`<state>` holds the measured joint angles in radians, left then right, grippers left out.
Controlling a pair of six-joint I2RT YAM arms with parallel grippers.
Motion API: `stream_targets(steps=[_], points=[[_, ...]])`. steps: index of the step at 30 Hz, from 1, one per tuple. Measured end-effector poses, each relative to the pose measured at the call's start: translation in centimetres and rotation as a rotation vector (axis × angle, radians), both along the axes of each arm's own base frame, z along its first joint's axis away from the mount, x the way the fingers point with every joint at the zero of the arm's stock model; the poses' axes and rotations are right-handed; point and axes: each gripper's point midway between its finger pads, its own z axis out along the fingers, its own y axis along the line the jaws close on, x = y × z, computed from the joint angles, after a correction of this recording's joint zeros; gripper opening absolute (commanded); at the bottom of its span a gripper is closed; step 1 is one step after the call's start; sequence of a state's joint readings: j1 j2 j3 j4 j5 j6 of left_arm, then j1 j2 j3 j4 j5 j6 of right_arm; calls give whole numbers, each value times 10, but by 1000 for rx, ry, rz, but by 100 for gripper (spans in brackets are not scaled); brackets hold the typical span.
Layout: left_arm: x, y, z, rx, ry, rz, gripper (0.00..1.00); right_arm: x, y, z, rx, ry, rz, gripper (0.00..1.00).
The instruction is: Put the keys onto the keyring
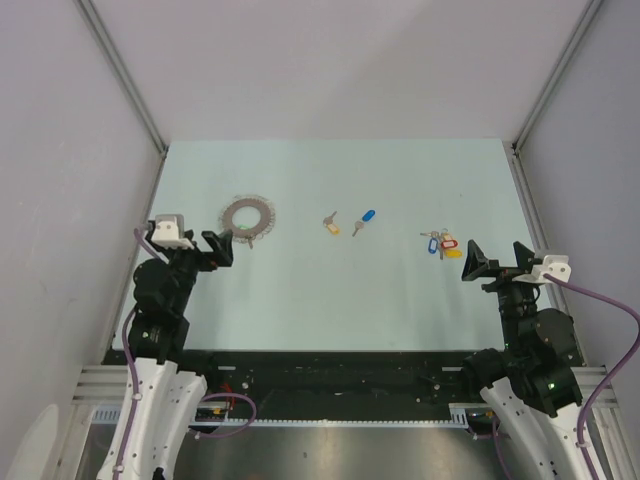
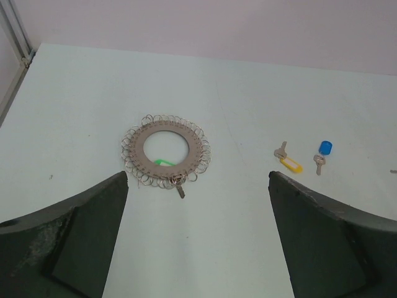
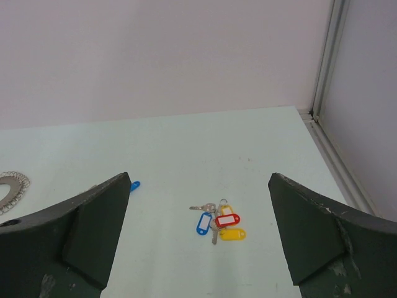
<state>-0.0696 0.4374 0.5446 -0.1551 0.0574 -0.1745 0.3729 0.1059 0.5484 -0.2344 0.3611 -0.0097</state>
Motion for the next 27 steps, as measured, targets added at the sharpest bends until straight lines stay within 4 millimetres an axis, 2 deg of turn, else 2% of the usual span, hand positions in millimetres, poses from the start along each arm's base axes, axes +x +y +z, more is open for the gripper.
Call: stream_targets(steps=[9, 14, 19, 25, 27], points=[[11, 1, -19, 5, 82, 8, 100, 0, 1, -1, 16, 6, 4, 100], [31, 1, -45, 9, 251, 22, 100, 0, 1, -6, 20, 22, 3, 100], [63, -2, -70, 4, 452, 29, 100, -1, 0, -7, 27, 24, 2, 100], [84, -11, -108, 23, 666, 21, 99, -6, -2, -3, 37, 3, -1, 100], [92, -19, -119, 57, 730, 21, 95, -6, -1, -3, 37, 2, 3, 100]])
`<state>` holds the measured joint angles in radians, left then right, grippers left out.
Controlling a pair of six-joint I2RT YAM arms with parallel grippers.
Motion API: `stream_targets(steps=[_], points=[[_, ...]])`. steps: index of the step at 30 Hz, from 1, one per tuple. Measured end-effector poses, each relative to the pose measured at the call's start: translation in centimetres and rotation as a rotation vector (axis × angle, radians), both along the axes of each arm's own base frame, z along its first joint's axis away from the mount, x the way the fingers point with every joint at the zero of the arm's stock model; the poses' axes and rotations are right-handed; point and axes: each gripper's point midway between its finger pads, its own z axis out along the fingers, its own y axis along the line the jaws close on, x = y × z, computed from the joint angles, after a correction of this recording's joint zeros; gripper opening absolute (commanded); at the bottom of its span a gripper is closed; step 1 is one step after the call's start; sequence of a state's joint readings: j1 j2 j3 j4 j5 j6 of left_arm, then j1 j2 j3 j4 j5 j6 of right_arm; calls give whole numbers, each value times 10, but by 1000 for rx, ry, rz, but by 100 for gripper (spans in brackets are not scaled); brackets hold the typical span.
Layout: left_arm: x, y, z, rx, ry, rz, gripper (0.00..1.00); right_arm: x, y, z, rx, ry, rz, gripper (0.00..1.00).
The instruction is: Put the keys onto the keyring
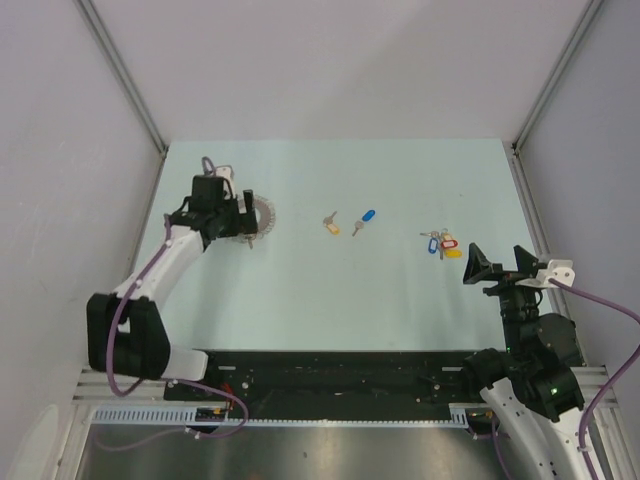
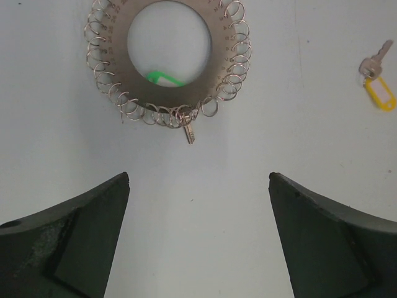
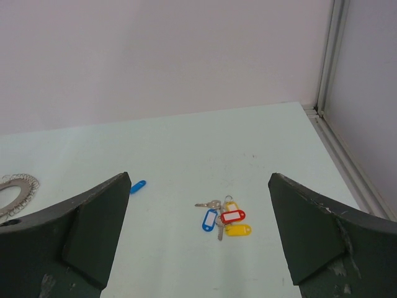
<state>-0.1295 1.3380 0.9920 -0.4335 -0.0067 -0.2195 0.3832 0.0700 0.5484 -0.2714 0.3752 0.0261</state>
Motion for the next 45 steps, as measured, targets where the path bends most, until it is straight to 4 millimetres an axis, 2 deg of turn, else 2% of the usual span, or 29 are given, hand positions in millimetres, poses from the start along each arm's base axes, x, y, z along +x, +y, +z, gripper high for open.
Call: stream_targets(steps=[4, 8, 10, 13, 18, 24, 39, 41, 45], points=[[18, -13, -13, 46, 63, -16, 80, -1, 1, 1, 3, -6, 7, 100], [39, -17, -26, 70, 108, -8, 51, -2, 1, 2, 4, -11, 10, 100], [50, -19, -33, 72, 129, -7, 40, -2, 1, 2, 4, -11, 11, 100], [62, -22, -46, 79, 161, -10, 29, -2, 2, 2, 4, -12, 16, 100], [71, -25, -69, 88, 218, -13, 26, -3, 3, 2, 4, -12, 21, 100], [61, -22, -95, 108, 303, -12, 22, -3, 3, 2, 4, -13, 22, 100], [61, -16, -111, 151, 358, 7, 22, -3, 4, 2, 3, -13, 24, 100], [61, -15, -111, 153, 359, 7, 20, -3, 4, 2, 3, -14, 27, 100], [61, -15, -111, 153, 359, 9, 8, -3, 4, 3, 2, -15, 28, 100]])
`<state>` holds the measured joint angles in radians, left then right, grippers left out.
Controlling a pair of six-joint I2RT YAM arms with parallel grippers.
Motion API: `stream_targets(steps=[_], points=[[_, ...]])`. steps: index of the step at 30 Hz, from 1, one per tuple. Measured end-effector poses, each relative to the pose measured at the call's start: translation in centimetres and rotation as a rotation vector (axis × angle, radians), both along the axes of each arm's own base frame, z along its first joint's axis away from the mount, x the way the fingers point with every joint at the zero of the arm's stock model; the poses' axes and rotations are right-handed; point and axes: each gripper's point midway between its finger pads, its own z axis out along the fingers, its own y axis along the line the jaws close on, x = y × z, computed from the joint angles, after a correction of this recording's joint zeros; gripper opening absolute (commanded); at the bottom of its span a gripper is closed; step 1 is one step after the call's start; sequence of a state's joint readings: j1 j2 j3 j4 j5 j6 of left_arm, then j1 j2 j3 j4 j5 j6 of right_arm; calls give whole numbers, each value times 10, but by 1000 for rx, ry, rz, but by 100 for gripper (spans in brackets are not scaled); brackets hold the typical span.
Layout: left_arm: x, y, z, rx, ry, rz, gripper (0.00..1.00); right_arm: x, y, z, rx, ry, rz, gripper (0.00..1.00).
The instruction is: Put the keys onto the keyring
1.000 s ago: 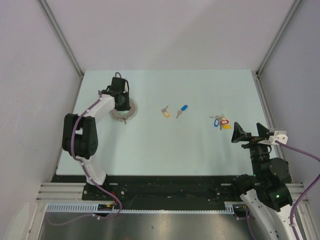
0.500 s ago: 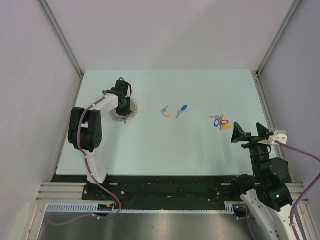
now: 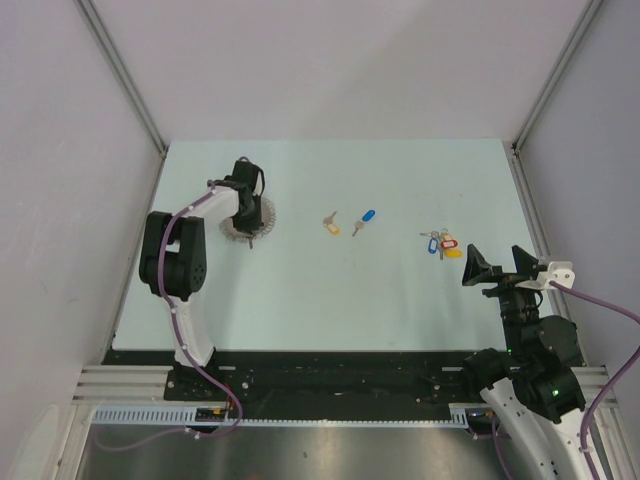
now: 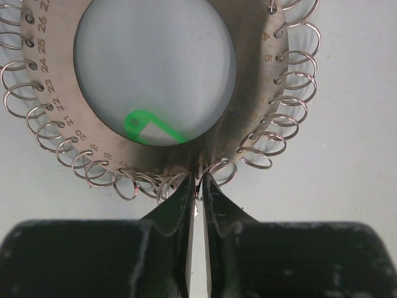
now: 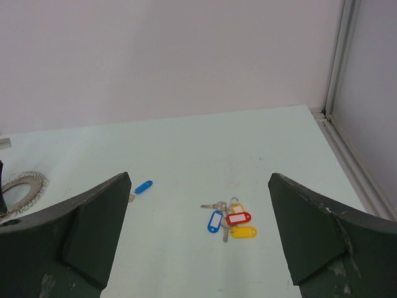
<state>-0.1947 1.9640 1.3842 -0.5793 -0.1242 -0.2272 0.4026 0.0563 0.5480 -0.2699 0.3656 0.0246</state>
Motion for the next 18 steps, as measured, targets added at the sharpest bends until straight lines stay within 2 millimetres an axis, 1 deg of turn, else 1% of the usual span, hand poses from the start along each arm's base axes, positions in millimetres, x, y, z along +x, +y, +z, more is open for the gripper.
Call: stream_targets(steps=[2, 3, 9, 11, 14, 18], points=[[0, -1, 0, -1, 0, -2, 5, 0, 0, 0, 0, -2, 1, 100], [0, -1, 0, -1, 0, -3, 0, 0, 0, 1, 1, -3, 1, 100], [-1, -6, 2, -4, -8, -17, 0, -1, 1, 2, 1, -8, 8, 100], [-6, -7, 8, -2, -21, -31, 0, -1, 1, 2, 2, -11, 11, 100], [-15, -10, 29, 8, -67, -61, 0, -2, 3, 3, 1, -17, 22, 100], [-22, -15, 75, 20, -191, -109, 0, -3, 9, 4, -6, -22, 55, 100]])
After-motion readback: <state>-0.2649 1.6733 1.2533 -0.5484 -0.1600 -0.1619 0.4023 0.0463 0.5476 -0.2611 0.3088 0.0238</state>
